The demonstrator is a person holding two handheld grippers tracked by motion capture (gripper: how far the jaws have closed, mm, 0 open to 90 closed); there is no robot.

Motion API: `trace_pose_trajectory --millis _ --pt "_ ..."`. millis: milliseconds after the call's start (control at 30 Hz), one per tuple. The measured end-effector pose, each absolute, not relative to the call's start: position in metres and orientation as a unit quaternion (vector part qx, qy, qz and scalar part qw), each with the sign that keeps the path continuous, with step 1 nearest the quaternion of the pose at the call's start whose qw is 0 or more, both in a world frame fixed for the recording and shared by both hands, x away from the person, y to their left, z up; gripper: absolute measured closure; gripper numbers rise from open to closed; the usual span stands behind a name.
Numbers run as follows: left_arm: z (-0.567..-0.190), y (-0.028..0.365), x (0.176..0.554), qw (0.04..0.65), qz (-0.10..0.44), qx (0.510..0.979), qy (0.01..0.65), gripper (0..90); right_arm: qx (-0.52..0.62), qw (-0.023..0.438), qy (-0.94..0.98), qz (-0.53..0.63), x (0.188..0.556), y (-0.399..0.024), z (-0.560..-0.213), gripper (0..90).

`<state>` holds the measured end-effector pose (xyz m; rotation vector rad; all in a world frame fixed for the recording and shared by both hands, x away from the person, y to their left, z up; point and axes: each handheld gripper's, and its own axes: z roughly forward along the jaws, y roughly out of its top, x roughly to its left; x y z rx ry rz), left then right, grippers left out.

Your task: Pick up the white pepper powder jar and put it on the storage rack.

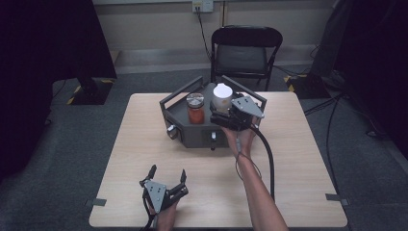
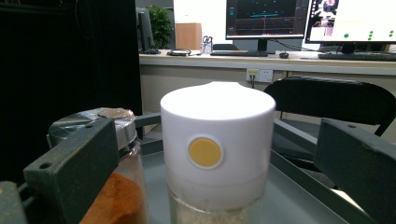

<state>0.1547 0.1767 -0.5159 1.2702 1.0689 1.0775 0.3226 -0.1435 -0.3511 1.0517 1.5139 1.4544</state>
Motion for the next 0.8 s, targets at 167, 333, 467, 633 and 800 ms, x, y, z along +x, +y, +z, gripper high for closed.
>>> trace_pose_trajectory --millis 167,333,467,633,800 --pt "-0.516 0.177 0.155 0.549 0.456 0.537 0.451 0.4 0.415 0.388 0.595 0.569 0.319 -0.148 -0.350 0.0" --pt "-0.516 0.177 0.155 0.549 0.455 0.537 0.451 0.4 0.414 0.386 0.594 0.572 0.314 -0.155 -0.353 0.0" --pt "-0.516 0.177 0.155 0.549 0.455 0.537 0.451 0.3 0.410 0.392 0.588 0.577 0.306 -0.160 -0.358 0.0" --pt "-0.516 0.177 0.155 0.548 0.455 0.537 0.451 0.4 0.410 0.396 0.584 0.578 0.299 -0.166 -0.362 0.0" --pt "-0.516 0.177 0.155 0.549 0.455 0.537 0.451 0.3 0.405 0.402 0.584 0.577 0.289 -0.170 -0.365 0.0"
